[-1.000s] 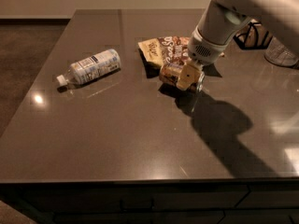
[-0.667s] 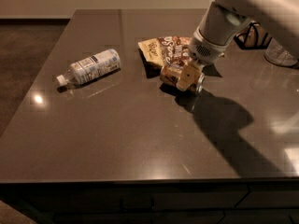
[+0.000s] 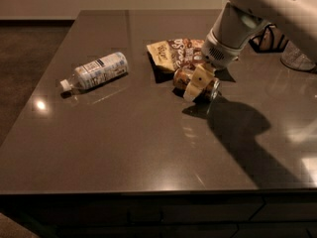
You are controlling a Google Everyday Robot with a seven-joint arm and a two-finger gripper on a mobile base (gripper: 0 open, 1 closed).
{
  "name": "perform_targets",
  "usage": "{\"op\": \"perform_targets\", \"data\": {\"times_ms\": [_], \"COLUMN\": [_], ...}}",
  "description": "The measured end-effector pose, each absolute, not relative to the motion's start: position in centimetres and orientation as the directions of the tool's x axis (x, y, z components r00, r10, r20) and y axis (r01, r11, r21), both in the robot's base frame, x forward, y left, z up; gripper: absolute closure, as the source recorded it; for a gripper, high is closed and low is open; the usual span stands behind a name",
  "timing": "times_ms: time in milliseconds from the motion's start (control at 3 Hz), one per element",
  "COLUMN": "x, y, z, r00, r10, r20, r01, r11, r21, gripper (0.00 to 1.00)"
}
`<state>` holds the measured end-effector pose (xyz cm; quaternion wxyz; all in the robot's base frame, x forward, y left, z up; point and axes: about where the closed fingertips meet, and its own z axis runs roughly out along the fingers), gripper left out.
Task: Move orange can near brown chip bag
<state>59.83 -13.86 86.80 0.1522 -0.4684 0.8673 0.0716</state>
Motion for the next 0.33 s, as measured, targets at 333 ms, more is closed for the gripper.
{"op": "perform_targets", "data": {"times_ms": [333], "x": [59.83], "y": [-13.85], "z": [86.79], "r00": [-0.515], "r10": [-0.791], "r20": [-0.331], "r01": [-0.834], "r11": [0.551], "r21": [-0.018], "gripper": [0.00]}}
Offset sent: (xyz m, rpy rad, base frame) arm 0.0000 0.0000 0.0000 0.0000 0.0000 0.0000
